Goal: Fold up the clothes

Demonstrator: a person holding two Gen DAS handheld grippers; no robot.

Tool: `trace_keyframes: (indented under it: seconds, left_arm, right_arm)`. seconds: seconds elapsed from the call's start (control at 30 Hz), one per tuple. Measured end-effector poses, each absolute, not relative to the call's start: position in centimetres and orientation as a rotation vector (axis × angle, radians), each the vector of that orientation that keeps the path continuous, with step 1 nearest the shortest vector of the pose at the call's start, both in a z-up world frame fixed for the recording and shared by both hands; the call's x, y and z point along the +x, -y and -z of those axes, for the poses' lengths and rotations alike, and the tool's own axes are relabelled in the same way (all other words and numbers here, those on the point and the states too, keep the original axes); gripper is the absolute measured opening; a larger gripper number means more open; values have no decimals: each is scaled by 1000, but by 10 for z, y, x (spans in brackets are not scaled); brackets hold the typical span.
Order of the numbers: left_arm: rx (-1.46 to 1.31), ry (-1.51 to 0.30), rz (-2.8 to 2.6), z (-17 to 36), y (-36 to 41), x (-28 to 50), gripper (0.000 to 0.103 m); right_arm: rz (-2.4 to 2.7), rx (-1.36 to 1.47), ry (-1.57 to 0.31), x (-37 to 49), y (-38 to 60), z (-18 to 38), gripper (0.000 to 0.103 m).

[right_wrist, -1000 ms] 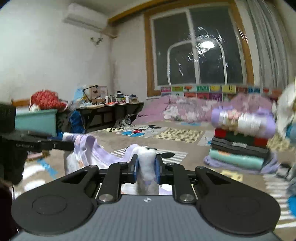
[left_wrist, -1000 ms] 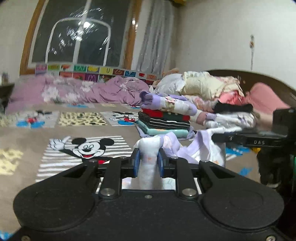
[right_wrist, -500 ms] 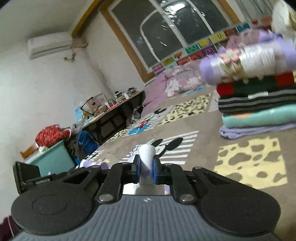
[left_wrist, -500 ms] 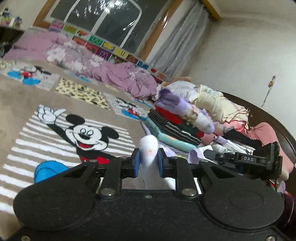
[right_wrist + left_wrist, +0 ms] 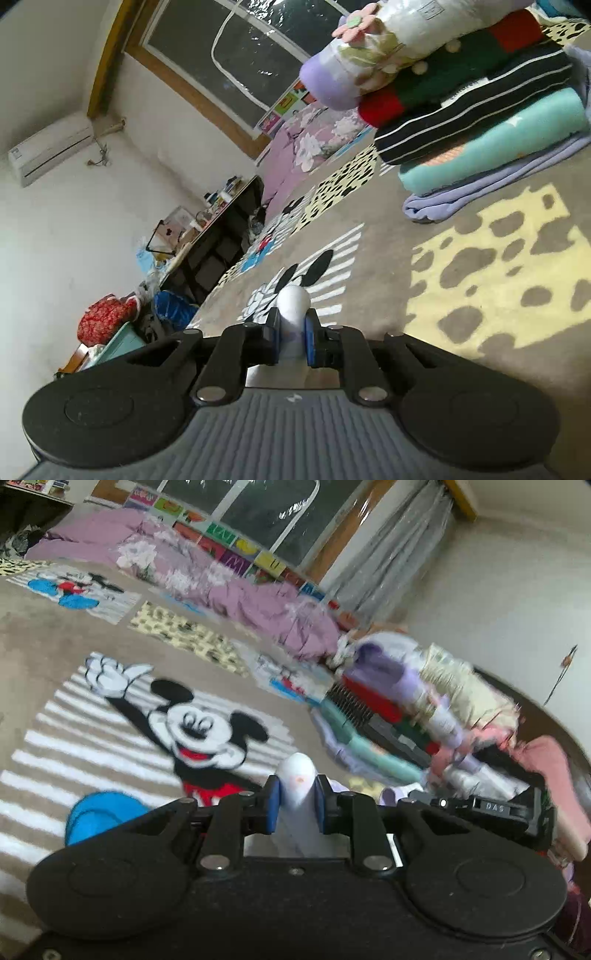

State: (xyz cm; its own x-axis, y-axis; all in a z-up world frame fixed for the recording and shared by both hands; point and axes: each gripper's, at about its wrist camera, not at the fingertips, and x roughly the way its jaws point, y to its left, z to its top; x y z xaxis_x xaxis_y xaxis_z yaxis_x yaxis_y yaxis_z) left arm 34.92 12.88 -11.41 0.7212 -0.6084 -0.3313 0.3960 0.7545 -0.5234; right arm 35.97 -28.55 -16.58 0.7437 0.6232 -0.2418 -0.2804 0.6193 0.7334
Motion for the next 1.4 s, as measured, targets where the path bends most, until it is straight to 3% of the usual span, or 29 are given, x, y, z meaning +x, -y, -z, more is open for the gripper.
trace_keyframes:
  seconds: [0.2, 0.23, 0.27, 0.3, 0.33, 0.4, 0.6, 0.9, 1.13, 1.4]
  left_arm:
    - [-441, -581, 544, 123, -126, 354, 20]
    - [-439, -583, 535, 123, -126, 353, 26]
    - [-437, -584, 526, 123, -126, 353, 29]
    - [-435, -585, 517, 123, -126, 353, 41]
    - [-441, -577, 521, 122, -127, 351, 45]
    - [-451, -559, 521, 119, -129, 349, 48]
    - [-407, -490, 479, 98, -132, 332, 53]
    - [-151, -344, 615, 50, -119, 249, 54]
    - [-23, -417, 706, 78, -83, 247, 54]
    - [90, -378, 693, 101, -67, 259, 54]
  right_arm:
    - [-498, 741, -555, 362, 284, 181, 15]
    - [-496, 743, -561, 363, 283, 182, 15]
    - [-491, 743, -566, 363, 283, 182, 19]
    - [-485, 743, -570, 363, 283, 183, 25]
    - [-481, 742, -562, 362, 284, 182, 29]
    - [-473, 729, -528, 358, 286, 176, 47]
    - [-419, 555, -416, 336, 283, 144, 54]
    - [-454, 229, -253, 267, 264, 96, 55]
    - [-624, -83, -230, 225, 206, 98, 55]
    - [-583, -54, -317, 259, 202, 126, 54]
